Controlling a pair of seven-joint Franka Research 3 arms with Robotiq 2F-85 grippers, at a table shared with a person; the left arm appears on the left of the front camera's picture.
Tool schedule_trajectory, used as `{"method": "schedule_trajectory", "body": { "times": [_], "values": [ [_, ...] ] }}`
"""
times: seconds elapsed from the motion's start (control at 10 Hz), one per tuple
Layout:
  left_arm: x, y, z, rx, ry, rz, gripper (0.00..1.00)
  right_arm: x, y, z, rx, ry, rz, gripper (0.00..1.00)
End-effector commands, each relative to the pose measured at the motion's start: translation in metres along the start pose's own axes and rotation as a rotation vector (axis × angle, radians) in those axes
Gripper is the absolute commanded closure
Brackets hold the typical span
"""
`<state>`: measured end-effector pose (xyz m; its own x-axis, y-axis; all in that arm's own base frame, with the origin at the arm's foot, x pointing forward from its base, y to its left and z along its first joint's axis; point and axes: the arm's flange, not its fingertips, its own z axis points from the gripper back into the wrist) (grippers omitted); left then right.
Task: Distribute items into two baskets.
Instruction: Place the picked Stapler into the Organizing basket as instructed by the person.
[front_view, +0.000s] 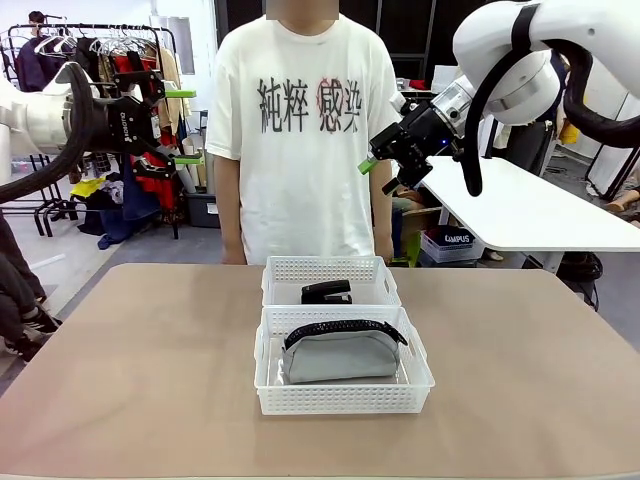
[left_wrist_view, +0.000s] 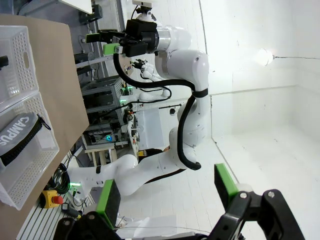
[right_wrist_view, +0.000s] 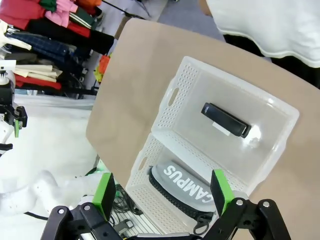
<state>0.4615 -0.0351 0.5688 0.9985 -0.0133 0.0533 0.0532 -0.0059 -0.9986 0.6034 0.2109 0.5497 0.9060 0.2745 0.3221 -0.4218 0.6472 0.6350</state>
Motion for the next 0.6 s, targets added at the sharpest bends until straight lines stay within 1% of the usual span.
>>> {"method": "schedule_trajectory", "body": {
  "times": [0.0, 0.1, 0.2, 0.4, 0.5],
  "values": [
    [-0.003, -0.003, 0.001, -0.005, 0.007, 0.006, 0.00, 0.006, 0.002, 0.002, 0.002, 0.004, -0.009, 0.00],
    [-0.003, -0.003, 0.001, -0.005, 0.007, 0.006, 0.00, 0.000, 0.000, 0.000, 0.000, 0.000, 0.000, 0.00],
    [-0.003, -0.003, 0.001, -0.005, 0.007, 0.006, 0.00, 0.007, -0.004, 0.024, 0.109, -0.006, -0.109, 0.00],
    [-0.003, -0.003, 0.001, -0.005, 0.007, 0.006, 0.00, 0.003, -0.007, 0.062, 0.259, -0.027, -0.263, 0.00],
    [-0.003, -0.003, 0.001, -0.005, 0.007, 0.006, 0.00, 0.003, -0.009, 0.080, 0.310, -0.022, -0.310, 0.00]
  ]
}}
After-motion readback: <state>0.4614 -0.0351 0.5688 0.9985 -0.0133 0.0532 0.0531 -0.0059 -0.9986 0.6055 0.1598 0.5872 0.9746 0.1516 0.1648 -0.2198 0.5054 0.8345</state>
